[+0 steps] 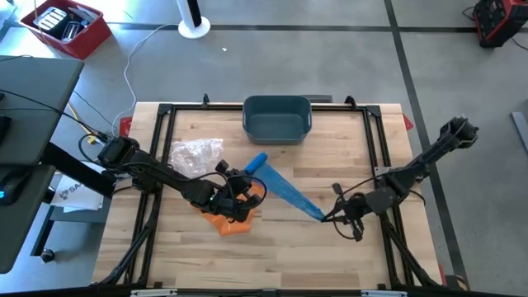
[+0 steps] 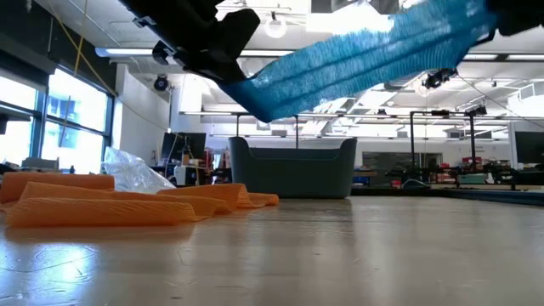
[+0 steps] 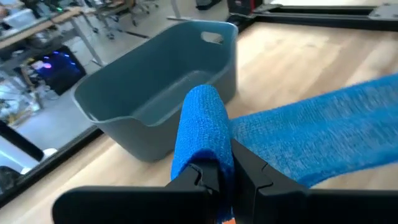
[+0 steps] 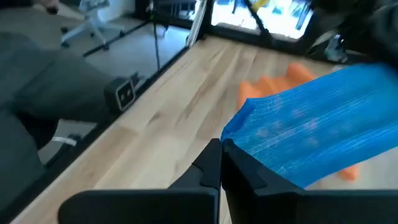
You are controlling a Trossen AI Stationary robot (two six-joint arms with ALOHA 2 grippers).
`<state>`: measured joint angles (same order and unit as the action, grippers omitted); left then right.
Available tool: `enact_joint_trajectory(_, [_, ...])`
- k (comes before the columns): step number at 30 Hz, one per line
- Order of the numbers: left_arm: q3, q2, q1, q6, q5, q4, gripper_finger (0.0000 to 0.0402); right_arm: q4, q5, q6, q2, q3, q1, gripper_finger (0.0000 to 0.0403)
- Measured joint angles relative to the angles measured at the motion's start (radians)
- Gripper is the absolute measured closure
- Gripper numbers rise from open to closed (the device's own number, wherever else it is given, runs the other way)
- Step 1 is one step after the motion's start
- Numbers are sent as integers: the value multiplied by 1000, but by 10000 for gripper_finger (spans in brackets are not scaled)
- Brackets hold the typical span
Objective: Roll bandage
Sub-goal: Roll the blue bandage
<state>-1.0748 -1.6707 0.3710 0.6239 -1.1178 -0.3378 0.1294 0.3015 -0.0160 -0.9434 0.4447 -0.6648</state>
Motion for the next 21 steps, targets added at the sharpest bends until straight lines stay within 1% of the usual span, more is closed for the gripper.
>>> enact_joint_trajectory(2, [0, 0, 9, 0, 22, 1, 390, 8, 37, 23, 18, 1, -9, 403])
enact_joint_trajectory(5, [0, -6, 22, 0, 42, 22, 390, 17, 62, 43, 32, 1, -10, 403])
enact_joint_trajectory(7, [1, -10, 31, -18, 54, 56, 390, 31, 63, 43, 35, 1, -10, 403])
enact_joint_trajectory(11, [1, -38, 31, -99, 95, 176, 390, 49, 65, 43, 34, 2, -10, 403])
enact_joint_trajectory(14, [1, -74, 20, -122, 157, 271, 390, 53, 65, 34, 34, 3, -10, 403])
enact_joint_trajectory(18, [1, -152, -9, -177, 301, 374, 390, 55, 62, 32, 34, 3, -10, 403])
enact_joint_trajectory(21, [1, -215, -32, -206, 374, 462, 390, 51, 62, 25, 34, 3, -9, 403])
